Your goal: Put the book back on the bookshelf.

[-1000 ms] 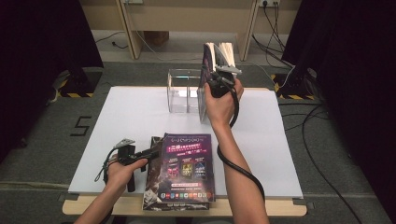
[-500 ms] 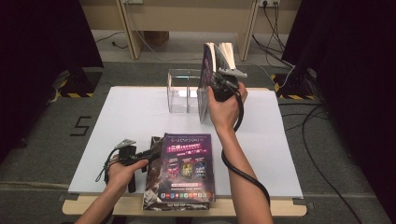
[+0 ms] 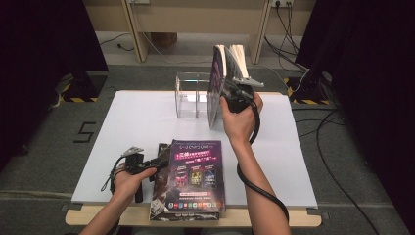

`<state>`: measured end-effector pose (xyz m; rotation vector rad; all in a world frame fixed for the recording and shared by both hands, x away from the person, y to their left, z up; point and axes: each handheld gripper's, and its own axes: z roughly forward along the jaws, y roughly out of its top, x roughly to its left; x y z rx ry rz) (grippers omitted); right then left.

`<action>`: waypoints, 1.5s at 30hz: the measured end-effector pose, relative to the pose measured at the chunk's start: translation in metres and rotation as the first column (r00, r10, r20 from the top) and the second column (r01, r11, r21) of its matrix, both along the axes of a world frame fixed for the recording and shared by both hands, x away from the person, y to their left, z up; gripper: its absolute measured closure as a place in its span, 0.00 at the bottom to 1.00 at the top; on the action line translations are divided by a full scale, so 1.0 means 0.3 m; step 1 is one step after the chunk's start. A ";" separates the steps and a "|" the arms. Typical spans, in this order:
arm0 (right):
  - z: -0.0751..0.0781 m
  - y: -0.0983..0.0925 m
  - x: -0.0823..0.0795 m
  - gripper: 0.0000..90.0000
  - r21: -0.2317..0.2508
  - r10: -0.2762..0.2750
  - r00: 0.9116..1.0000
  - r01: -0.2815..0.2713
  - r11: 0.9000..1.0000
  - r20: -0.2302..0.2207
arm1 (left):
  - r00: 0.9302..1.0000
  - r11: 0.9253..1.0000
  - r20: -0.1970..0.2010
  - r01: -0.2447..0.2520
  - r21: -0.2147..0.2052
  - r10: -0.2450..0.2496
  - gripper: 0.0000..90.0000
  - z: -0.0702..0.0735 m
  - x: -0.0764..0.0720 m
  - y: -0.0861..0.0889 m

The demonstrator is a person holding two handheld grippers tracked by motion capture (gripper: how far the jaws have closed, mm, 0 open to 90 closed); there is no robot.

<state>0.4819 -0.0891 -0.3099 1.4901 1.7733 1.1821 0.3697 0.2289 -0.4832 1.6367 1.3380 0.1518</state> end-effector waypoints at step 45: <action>-0.321 -0.077 -0.163 0.63 0.017 0.079 0.954 -0.078 0.997 -0.288 | 0.999 0.999 -0.040 -0.011 0.031 0.012 0.58 -0.040 0.000 -0.013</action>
